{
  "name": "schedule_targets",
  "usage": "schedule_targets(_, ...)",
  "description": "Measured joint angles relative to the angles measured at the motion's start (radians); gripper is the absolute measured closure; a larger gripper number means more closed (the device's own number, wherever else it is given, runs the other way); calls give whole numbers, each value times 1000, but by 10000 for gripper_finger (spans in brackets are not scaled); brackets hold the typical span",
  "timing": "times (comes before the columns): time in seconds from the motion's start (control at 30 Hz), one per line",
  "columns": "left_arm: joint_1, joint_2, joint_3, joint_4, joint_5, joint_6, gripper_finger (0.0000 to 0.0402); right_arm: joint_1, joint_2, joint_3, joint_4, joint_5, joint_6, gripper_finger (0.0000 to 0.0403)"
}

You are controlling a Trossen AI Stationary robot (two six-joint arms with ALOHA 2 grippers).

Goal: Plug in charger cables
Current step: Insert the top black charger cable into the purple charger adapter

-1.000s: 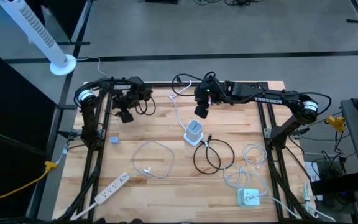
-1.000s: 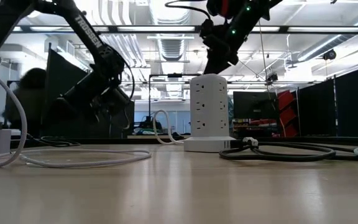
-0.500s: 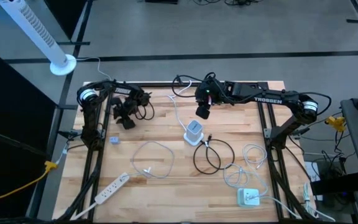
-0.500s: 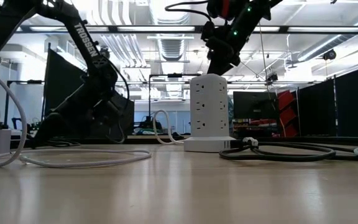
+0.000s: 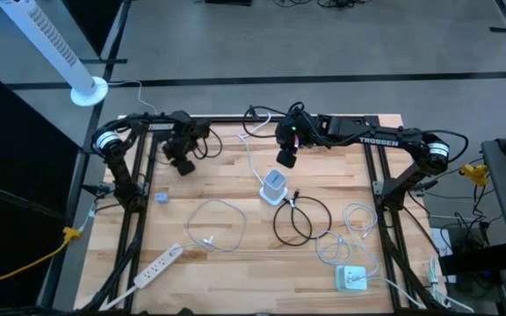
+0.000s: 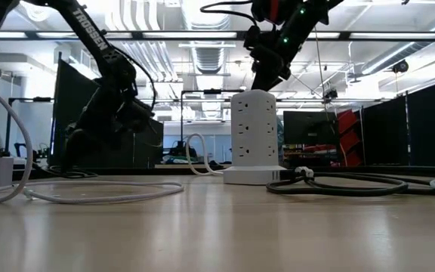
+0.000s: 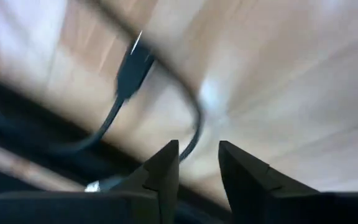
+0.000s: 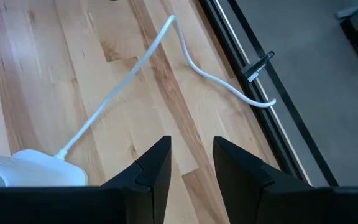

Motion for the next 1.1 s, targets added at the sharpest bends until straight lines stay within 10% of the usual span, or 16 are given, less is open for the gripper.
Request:
schedule_targets(0.43,40,48,-23,46,36,39,179,0,0,0,-2,-1,28,283)
schedule_targets(0.57,45,47,-26,58,107,60,221,0,0,0,-2,-3,20,282)
schedule_targets(0.77,43,32,-27,52,175,-13,383,0,0,0,-3,-3,17,294)
schedule_targets(1.1,-36,-164,71,339,470,-109,401,0,0,0,43,-1,-25,309)
